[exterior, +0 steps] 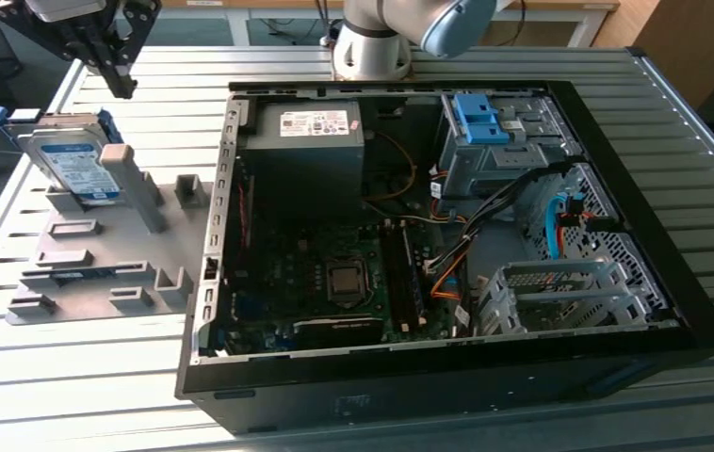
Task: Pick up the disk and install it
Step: 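Reach for the disk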
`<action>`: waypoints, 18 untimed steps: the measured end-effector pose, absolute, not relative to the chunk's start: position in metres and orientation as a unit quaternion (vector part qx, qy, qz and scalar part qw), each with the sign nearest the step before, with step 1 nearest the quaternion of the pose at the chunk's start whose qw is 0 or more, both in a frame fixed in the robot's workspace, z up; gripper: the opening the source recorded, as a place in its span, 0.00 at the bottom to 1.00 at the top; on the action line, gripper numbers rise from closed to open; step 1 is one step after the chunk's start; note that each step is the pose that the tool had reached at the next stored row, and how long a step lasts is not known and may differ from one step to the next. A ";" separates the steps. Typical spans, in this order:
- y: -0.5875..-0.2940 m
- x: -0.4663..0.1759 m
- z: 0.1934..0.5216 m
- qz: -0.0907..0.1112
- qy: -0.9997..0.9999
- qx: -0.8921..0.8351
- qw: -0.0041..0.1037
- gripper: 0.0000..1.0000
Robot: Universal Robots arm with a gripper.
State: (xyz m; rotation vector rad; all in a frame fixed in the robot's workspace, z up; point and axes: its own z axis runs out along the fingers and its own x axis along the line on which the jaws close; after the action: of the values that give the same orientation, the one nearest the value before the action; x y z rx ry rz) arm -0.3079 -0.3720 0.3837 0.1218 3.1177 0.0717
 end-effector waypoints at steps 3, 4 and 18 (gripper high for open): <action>-0.372 -0.308 0.384 0.023 0.999 0.039 0.010 0.11; -0.372 -0.308 0.384 0.023 0.999 0.039 0.010 0.11; -0.365 -0.316 0.383 0.025 0.999 0.039 0.010 0.11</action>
State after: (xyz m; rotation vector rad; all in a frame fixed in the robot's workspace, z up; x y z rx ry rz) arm -0.3161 -0.3647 0.3834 0.1210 3.1179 0.0766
